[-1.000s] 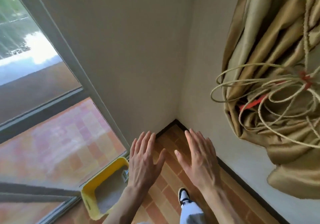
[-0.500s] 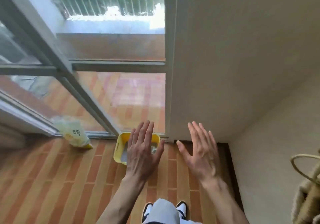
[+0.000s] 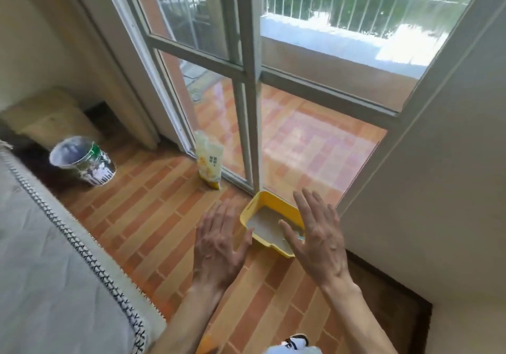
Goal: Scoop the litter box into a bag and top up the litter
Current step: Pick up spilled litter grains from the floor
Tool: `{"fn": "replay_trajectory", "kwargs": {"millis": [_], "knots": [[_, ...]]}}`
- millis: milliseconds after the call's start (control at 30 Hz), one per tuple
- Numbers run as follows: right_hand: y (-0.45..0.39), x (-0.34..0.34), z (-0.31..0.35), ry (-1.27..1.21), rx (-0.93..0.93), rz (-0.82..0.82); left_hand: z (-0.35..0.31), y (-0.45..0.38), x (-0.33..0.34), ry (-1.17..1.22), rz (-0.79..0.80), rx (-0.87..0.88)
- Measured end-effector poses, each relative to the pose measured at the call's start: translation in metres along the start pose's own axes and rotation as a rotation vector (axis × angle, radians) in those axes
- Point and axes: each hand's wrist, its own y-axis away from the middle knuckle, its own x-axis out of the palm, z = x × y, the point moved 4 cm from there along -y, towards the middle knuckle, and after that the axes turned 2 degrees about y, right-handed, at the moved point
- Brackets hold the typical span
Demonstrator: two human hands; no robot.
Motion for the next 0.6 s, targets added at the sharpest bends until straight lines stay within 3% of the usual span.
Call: {"fn": "replay_trajectory", "kwargs": {"millis": [300, 600], "knots": [[0.019, 0.023, 0.073, 0.016, -0.155, 0.122, 0.058, 0.066, -0.037, -0.01, -0.057, -0.219], [-0.013, 0.06, 0.097, -0.003, -0.254, 0.22, 0.093, 0.078, -0.036, 0.011, -0.136, -0.429]]}}
